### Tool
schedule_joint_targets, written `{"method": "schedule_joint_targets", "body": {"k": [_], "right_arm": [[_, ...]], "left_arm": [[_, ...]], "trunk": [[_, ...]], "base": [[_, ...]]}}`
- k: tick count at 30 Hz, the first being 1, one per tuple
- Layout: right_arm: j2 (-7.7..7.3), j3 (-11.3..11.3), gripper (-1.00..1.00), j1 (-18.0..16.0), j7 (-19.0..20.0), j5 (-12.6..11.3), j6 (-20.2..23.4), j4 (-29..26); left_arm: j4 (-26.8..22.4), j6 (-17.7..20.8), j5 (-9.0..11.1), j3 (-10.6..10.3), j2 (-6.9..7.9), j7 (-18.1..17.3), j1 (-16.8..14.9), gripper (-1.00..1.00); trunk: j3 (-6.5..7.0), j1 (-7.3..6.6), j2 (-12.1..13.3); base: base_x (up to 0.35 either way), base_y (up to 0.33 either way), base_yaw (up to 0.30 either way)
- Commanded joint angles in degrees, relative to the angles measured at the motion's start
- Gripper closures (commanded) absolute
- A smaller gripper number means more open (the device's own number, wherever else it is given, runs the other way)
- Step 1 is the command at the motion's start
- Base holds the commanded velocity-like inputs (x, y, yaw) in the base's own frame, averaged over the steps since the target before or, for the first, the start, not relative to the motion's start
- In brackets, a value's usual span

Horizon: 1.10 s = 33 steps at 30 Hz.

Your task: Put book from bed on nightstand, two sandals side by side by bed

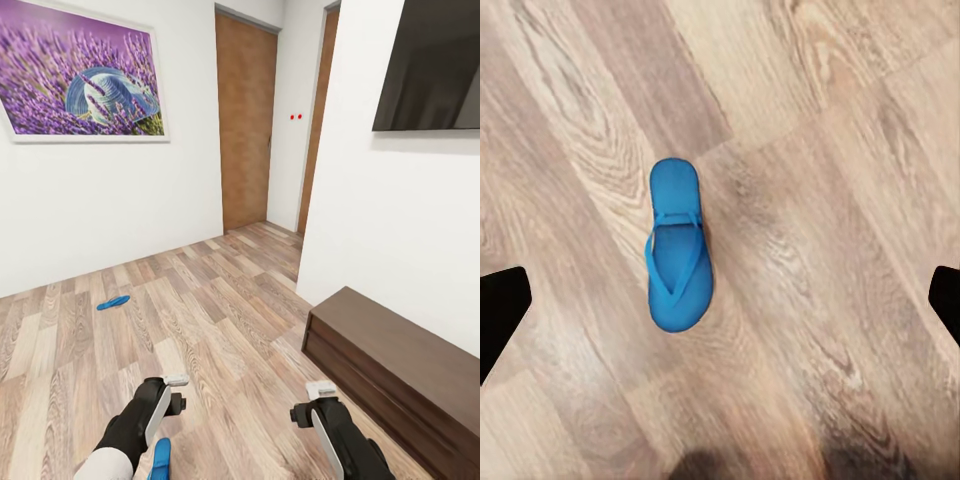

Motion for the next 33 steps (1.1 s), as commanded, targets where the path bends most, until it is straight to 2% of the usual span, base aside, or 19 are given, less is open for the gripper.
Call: {"method": "schedule_joint_targets", "body": {"k": [1, 6, 11, 14, 19, 22, 25, 27, 31, 33], "right_arm": [[-0.01, 0.1, -1.00, 0.0, -0.2, 0.0, 0.3, -0.1], [0.06, -0.2, -1.00, -0.1, -0.3, -0.1, 2.5, -1.6], [0.11, -0.4, -1.00, -0.1, -0.4, -0.2, 4.1, -2.3], [0.10, -0.4, -1.00, -0.1, -0.4, -0.3, 4.3, -3.3], [0.05, -0.4, -1.00, -0.1, -0.4, -0.3, 4.5, -6.0], [0.01, -0.4, -1.00, -0.1, -0.5, -0.2, 4.6, -9.4], [-0.02, -0.4, -1.00, -0.1, -0.5, -0.1, 4.8, -12.7], [0.01, -0.2, -1.00, -0.1, -0.5, 0.0, 6.3, -15.3], [0.01, -0.2, -1.00, -0.1, -0.5, 0.0, 6.8, -16.0], [-0.02, -0.2, -1.00, -0.1, -0.5, 0.1, 6.9, -16.4]], "left_arm": [[-0.1, 0.2, 0.3, 0.2, -0.06, 0.3, 0.0, -1.00], [-1.2, 1.3, 0.2, 1.5, 1.07, 0.3, -0.1, -1.00], [-2.0, 6.1, 0.1, 1.9, 2.05, 0.4, -0.5, -1.00], [-2.3, 7.0, -0.1, 1.9, 2.37, 0.4, -0.7, -1.00], [-2.5, 8.0, -0.1, 2.0, 4.15, 0.3, -1.1, -1.00], [-2.2, 8.3, 0.4, 2.0, 6.20, -0.2, -1.6, -1.00], [-1.9, 8.4, 0.6, 2.0, 7.04, -0.5, -2.0, -1.00], [-2.2, 8.6, 0.5, 2.0, 7.35, -0.8, -2.2, -1.00], [-2.9, 9.2, 0.4, 2.0, 7.12, -0.8, -2.2, -1.00], [-3.0, 9.4, 0.3, 2.0, 6.88, -0.8, -2.2, -1.00]], "trunk": [[-0.24, 0.22, -0.4], [-1.16, 1.32, -2.4], [-2.34, 2.41, -4.5], [-3.12, 3.07, -5.7], [-4.46, 4.17, -7.7], [-5.27, 4.83, -8.9], [-6.08, 5.49, -10.1], [-6.44, 5.71, -10.5], [-6.81, 5.71, -10.5], [-7.35, 6.15, -11.3]], "base": [[0.000, 0.000, 0.000], [0.000, 0.000, 0.000], [0.000, 0.000, 0.000], [0.000, 0.000, 0.000], [0.000, 0.000, 0.000], [0.000, 0.000, 0.000], [0.000, 0.000, 0.000], [0.000, 0.000, 0.000], [0.000, 0.000, 0.000], [0.000, 0.000, 0.000]]}}
